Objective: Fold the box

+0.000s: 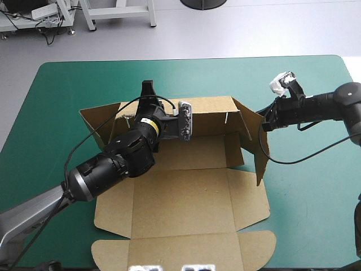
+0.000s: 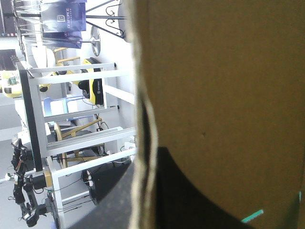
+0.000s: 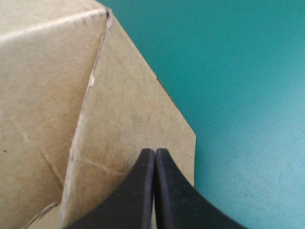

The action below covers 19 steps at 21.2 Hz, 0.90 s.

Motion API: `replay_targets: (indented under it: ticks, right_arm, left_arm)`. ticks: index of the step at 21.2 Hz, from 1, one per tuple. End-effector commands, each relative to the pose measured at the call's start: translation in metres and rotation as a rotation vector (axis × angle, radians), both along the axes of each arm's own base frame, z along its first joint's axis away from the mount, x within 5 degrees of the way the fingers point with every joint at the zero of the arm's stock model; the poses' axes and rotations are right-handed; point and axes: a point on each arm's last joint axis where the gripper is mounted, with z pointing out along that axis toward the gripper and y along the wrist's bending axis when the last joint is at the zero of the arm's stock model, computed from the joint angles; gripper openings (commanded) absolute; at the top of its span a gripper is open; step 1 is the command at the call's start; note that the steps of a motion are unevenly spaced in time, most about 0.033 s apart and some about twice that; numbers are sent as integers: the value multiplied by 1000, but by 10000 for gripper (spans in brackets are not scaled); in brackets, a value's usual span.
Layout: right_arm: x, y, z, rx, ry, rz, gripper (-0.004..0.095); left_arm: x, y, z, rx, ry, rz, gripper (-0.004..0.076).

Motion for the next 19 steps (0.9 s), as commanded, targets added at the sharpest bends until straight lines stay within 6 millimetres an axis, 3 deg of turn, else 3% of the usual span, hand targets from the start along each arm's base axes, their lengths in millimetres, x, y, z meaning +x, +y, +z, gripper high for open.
replay_targets:
  ticks: [1, 4, 7, 13, 19]
  right_arm:
    - [-13, -7, 5, 164, -141, 24, -18]
    - [-19, -16, -11, 225, -189, -4, -18]
    - [-33, -8, -18, 223, -228, 31, -18]
    - [-68, 0, 8, 174, -361, 66, -18]
    - [-74, 0, 9, 146, -367, 57, -18]
  left_arm:
    - [-5, 8, 27, -48, -89, -17, -10]
    - [-5, 8, 27, -50, -90, -20, -10]
    - [-5, 6, 28, -60, -98, -39, -10]
    - [-5, 7, 28, -58, -96, -35, -10]
    - [-6, 6, 27, -47, -93, -42, -10]
